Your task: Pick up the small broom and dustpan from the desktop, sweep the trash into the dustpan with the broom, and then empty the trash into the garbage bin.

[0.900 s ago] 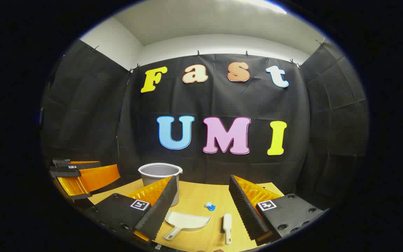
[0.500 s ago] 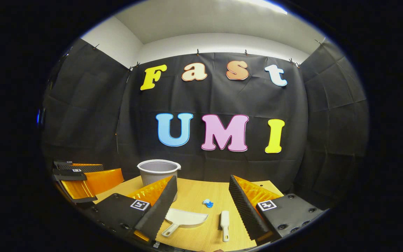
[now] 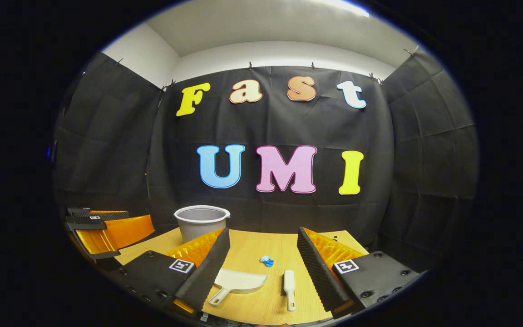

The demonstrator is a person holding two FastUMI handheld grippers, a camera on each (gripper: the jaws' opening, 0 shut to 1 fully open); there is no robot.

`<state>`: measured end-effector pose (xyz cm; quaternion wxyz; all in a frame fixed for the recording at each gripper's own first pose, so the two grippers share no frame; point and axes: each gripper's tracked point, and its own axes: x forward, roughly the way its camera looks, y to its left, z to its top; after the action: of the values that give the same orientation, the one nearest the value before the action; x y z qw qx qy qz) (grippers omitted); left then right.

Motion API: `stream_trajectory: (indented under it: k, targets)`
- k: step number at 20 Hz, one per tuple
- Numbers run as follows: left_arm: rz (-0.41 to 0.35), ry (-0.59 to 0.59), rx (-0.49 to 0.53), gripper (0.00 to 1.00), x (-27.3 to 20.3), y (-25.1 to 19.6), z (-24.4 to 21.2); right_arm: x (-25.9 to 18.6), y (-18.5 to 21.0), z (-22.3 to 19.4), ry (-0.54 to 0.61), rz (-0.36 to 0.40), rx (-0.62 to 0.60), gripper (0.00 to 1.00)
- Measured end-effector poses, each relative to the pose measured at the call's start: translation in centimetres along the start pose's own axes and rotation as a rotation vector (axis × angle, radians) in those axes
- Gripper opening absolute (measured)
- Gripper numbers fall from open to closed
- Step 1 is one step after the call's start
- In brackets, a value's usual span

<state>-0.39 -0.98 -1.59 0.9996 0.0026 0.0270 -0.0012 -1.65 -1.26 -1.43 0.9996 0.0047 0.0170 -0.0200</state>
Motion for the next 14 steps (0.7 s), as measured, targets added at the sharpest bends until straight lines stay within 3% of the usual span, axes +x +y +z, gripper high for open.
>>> stream_trajectory:
  k: [1,3,5,14]
  targets:
    - [-0.001,0.0,0.001,0.74,0.0,0.0,-0.1,0.0,0.0,0.0,0.002,0.001,0.0,0.92]
    - [0.003,-0.001,-0.001,0.78,0.0,0.1,-0.2,-0.1,0.1,-0.1,0.003,0.003,-0.006,0.92]
    - [0.004,0.002,-0.009,0.74,-0.1,0.1,-0.3,-0.3,-0.1,-0.1,0.006,0.003,-0.009,0.92]
    - [0.014,0.03,0.009,0.78,0.9,0.4,-1.2,0.3,-1.0,-0.6,0.022,-0.016,-0.016,0.92]
